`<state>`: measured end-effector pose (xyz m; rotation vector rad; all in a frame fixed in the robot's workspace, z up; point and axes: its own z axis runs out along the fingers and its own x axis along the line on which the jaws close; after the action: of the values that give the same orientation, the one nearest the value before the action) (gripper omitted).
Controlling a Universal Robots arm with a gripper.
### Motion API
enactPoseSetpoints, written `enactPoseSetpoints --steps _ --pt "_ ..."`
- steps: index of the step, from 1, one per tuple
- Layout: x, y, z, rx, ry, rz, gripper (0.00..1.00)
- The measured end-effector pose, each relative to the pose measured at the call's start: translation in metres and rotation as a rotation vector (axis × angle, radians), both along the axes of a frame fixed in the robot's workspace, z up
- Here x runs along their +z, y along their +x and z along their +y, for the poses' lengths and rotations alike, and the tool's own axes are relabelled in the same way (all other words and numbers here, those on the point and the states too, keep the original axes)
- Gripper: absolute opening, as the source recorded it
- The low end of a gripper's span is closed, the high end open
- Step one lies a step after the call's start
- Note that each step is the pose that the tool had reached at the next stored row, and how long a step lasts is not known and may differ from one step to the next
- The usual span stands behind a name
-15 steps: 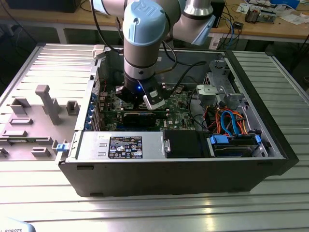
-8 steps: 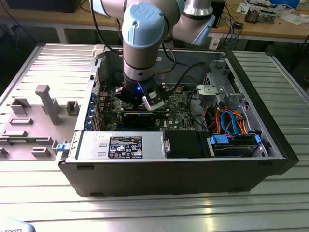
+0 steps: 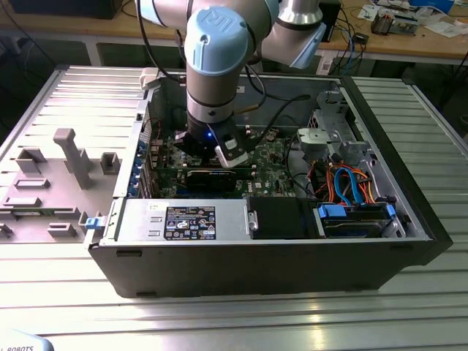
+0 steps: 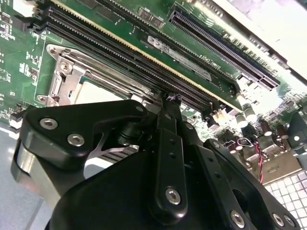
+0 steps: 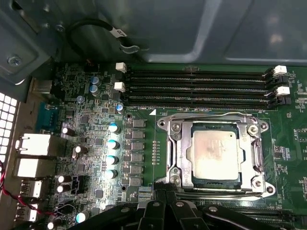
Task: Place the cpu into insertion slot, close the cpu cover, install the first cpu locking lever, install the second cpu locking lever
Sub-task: 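Install the second cpu locking lever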
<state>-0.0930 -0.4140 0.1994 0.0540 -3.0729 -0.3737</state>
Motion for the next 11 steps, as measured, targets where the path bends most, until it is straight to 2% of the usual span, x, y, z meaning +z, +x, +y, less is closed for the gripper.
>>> enactPoseSetpoints --steps 4,7,11 --pt "-0.0021 -0.0035 0.0015 0.0 0.0059 -0.0001 0.11" --pt "-0.0025 -0.0036 0.0019 0.0 0.0058 0.0 0.11" --pt "0.0061 -0.0038 0.002 0.0 0.0061 -0.0002 0.11"
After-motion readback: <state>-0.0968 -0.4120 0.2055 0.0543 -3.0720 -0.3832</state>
